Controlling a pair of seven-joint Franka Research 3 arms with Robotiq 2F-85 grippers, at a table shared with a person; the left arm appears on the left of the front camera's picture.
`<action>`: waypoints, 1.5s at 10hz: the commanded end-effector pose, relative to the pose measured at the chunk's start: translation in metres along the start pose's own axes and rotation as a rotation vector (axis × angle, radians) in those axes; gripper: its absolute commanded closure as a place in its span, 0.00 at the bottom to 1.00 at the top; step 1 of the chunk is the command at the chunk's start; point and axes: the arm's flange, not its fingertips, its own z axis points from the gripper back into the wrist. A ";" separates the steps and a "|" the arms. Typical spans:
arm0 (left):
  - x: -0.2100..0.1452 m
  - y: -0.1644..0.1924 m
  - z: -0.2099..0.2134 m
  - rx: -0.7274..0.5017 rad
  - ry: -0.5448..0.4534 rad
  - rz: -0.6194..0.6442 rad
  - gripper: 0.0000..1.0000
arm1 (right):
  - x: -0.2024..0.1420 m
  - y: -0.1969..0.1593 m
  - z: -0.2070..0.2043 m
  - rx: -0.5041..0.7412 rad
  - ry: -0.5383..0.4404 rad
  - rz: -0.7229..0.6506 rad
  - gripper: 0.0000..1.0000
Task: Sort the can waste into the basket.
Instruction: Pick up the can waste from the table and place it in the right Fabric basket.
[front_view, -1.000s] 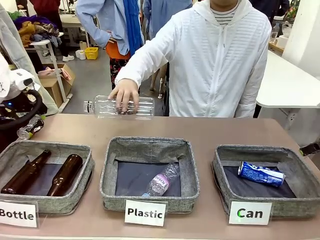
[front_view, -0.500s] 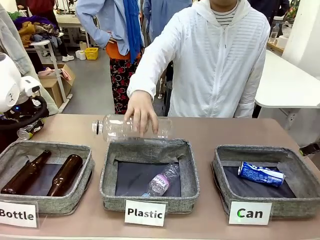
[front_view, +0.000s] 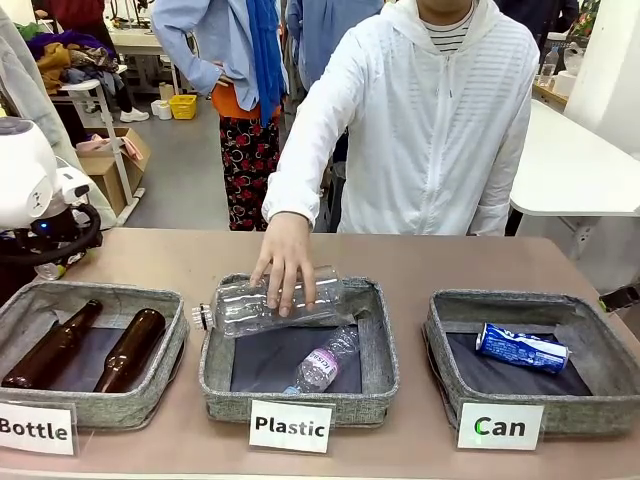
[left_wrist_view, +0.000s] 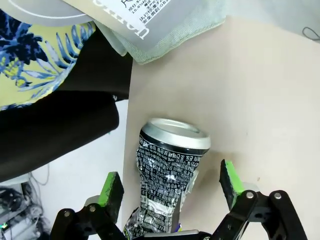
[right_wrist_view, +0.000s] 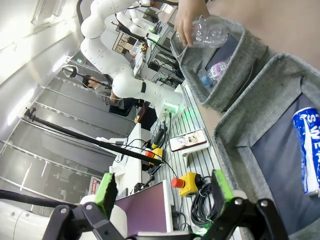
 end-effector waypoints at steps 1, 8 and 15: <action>0.008 -0.004 0.001 0.010 0.011 0.017 0.00 | 0.000 0.002 0.001 0.012 -0.007 0.020 0.00; 0.003 -0.004 0.008 -0.016 0.002 -0.001 0.97 | 0.000 0.002 0.001 0.012 -0.007 0.020 0.00; -0.068 0.010 0.172 -0.357 -0.261 -0.138 1.00 | 0.000 0.002 0.001 0.012 -0.007 0.020 0.00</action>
